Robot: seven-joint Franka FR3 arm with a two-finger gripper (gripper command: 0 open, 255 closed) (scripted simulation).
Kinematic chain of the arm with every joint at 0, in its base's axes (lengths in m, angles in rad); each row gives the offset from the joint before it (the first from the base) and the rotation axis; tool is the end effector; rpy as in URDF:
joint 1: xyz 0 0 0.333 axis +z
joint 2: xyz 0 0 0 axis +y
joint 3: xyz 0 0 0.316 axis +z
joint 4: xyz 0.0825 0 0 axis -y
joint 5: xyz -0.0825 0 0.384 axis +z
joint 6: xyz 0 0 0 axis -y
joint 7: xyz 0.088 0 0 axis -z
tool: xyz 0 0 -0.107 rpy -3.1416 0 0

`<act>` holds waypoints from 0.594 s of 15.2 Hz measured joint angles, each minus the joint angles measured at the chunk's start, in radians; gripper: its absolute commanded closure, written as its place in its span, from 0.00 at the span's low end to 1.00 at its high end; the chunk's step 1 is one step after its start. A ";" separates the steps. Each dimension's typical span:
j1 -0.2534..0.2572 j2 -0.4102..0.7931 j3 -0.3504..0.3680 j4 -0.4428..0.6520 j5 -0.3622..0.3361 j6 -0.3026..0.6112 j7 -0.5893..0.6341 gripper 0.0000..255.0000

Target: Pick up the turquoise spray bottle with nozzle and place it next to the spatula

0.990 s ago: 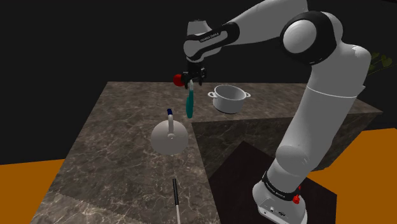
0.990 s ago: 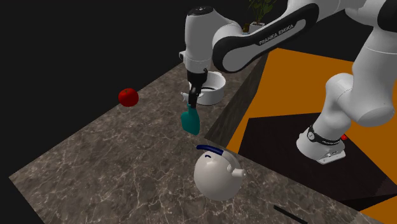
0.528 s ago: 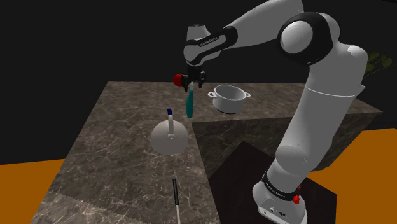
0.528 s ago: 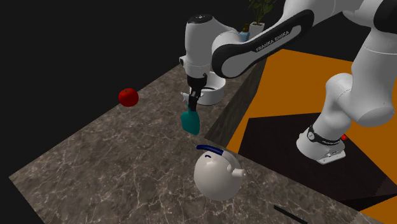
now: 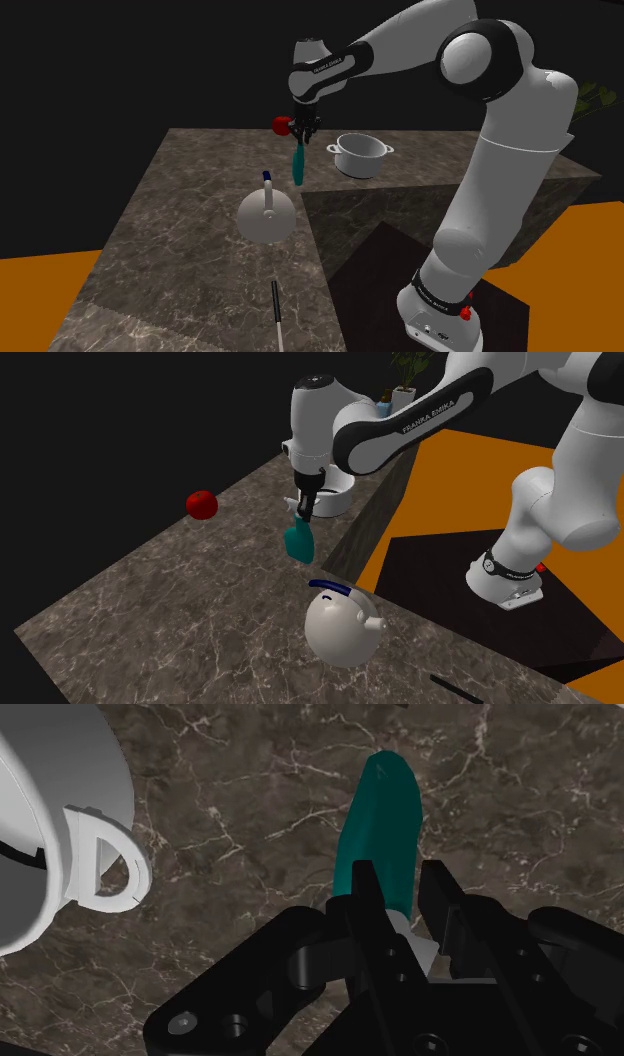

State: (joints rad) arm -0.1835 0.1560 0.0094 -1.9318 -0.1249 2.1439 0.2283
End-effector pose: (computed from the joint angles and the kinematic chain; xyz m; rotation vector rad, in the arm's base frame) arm 0.5892 -0.1092 0.4126 2.9933 -0.5103 0.0895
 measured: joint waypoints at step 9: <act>0.000 -0.015 0.000 0.024 0.003 -0.039 -0.005 1.00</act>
State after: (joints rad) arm -0.1835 0.1411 0.0099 -1.9078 -0.1218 2.1052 0.2229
